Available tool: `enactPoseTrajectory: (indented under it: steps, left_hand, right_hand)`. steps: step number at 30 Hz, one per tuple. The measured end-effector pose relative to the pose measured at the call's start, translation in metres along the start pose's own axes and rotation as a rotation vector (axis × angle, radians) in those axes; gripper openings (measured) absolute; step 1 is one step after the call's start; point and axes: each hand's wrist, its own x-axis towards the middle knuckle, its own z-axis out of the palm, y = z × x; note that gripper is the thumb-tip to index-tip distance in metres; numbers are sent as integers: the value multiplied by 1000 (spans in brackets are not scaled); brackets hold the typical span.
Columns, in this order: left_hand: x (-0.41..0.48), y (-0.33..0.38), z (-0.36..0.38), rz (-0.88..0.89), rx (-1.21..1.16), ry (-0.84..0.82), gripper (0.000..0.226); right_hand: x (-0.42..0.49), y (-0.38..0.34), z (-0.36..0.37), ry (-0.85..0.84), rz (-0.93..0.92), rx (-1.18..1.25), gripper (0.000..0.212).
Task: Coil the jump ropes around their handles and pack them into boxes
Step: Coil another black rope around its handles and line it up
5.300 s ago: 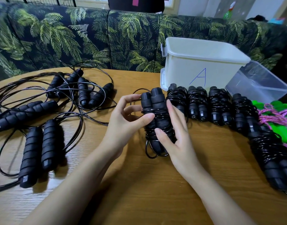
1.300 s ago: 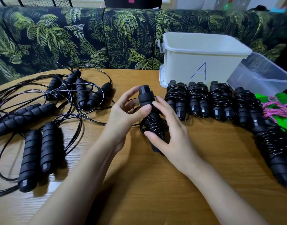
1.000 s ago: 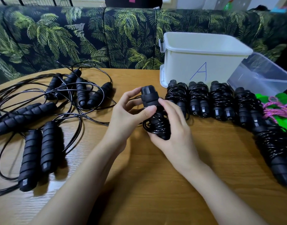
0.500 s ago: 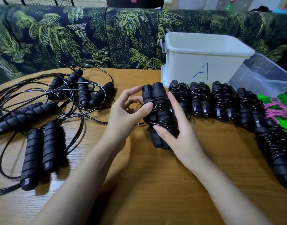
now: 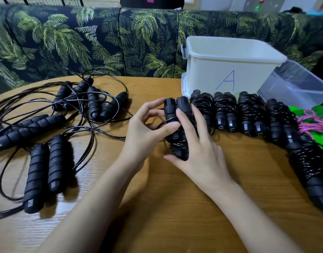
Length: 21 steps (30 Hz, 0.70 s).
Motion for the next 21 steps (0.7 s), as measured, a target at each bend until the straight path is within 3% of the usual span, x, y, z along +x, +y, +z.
enactPoseTrajectory:
  steps: [5,10,15,21]
  left_hand:
    - [-3,4,1,28,16,-92,69]
    - [-1,1,-2,44,76,-94,74]
    - [3,3,-4,-10,24,-71,88]
    - [0,6,-6,-57,3,-146,65]
  right_hand:
    - [0,6,2,110,50,-7,98]
    - [0,14,2,63,154,450,76]
    - [1,14,-1,60,165,651,75]
    - [3,14,-3,20,163,783,74]
